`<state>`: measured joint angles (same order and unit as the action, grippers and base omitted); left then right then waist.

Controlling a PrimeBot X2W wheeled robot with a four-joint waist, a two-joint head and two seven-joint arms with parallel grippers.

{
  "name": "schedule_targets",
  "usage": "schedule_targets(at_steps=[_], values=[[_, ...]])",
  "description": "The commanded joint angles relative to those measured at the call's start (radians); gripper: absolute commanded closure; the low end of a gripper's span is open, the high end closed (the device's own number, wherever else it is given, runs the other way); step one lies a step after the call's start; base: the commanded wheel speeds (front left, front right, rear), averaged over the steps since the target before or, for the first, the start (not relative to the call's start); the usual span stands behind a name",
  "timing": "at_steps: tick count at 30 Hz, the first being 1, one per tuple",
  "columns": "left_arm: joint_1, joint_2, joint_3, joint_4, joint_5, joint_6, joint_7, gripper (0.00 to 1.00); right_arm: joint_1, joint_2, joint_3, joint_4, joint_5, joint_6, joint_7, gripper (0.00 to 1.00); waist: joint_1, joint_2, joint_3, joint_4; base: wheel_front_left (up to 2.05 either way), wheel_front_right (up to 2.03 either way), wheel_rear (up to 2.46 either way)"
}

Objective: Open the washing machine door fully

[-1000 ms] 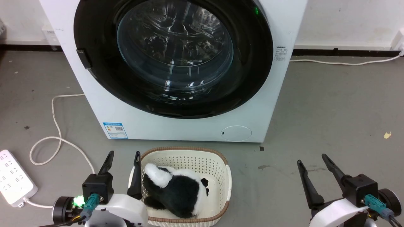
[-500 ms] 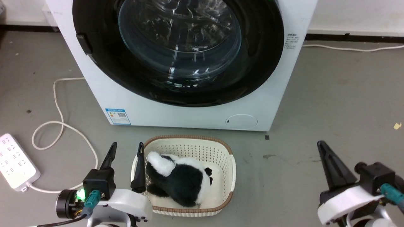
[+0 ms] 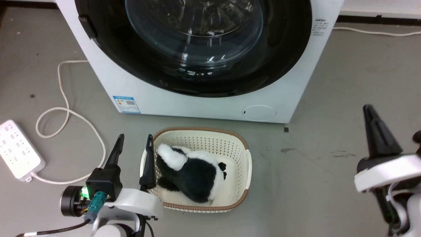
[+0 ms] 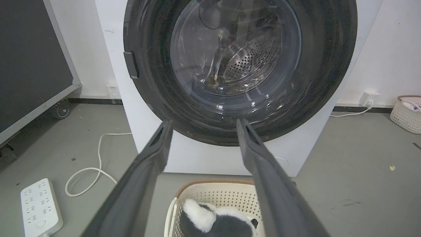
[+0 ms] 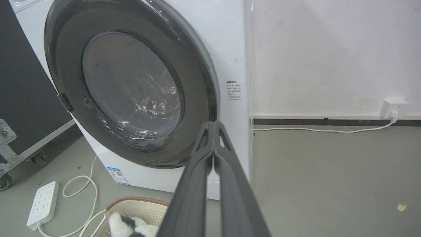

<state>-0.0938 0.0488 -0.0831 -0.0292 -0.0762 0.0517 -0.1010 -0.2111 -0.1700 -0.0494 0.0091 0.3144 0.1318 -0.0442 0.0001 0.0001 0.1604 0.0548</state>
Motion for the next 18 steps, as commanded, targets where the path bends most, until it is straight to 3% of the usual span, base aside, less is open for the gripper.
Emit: schedule_targets(at_steps=[1, 18], values=[[-0.025, 0.001, -0.010, -0.010, -0.013, 0.013, -0.017, 0.00, -0.067, -0.017, -0.022, 0.020, 0.069, -0.001, 0.025, 1.00, -0.0001, -0.0001, 0.026, 0.011, 0.00, 0.00, 0.00], [-0.070, 0.001, -0.041, -0.041, -0.045, 0.046, -0.050, 0.00, -0.386, -0.017, -0.161, 0.222, 0.341, -0.001, 0.222, 1.00, -0.0001, -0.0001, 0.131, 0.063, 0.00, 0.00, 0.00]])
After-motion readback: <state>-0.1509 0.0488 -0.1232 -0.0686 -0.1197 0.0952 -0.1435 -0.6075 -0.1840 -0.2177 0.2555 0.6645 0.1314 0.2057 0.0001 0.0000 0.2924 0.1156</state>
